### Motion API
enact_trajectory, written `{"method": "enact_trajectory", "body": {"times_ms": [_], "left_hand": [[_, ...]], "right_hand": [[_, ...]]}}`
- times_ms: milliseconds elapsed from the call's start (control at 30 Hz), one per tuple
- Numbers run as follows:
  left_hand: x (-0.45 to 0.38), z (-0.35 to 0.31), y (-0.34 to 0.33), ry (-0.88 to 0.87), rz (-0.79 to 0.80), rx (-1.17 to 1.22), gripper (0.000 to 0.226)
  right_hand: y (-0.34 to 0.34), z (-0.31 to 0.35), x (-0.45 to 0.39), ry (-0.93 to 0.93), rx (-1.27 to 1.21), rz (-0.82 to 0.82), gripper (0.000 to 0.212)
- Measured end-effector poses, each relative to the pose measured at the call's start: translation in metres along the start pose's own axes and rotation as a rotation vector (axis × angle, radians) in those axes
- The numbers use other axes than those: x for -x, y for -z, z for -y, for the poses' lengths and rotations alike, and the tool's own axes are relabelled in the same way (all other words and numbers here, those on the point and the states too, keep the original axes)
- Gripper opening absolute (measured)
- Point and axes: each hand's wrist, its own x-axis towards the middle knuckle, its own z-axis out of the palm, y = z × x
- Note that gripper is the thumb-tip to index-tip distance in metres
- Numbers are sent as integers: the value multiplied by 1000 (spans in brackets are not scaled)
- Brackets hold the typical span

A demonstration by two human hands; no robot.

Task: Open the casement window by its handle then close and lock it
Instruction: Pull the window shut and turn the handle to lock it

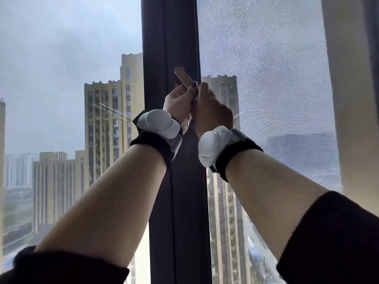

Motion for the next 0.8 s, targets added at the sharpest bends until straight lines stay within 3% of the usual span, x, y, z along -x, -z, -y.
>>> {"method": "enact_trajectory", "body": {"times_ms": [533, 800], "left_hand": [[-4, -6, 12, -46, 23, -200, 25], [1, -3, 16, -33, 36, -227, 13]], "right_hand": [[-5, 17, 2, -83, 58, -6, 29], [1, 18, 0, -97, -8, 2, 27]]}}
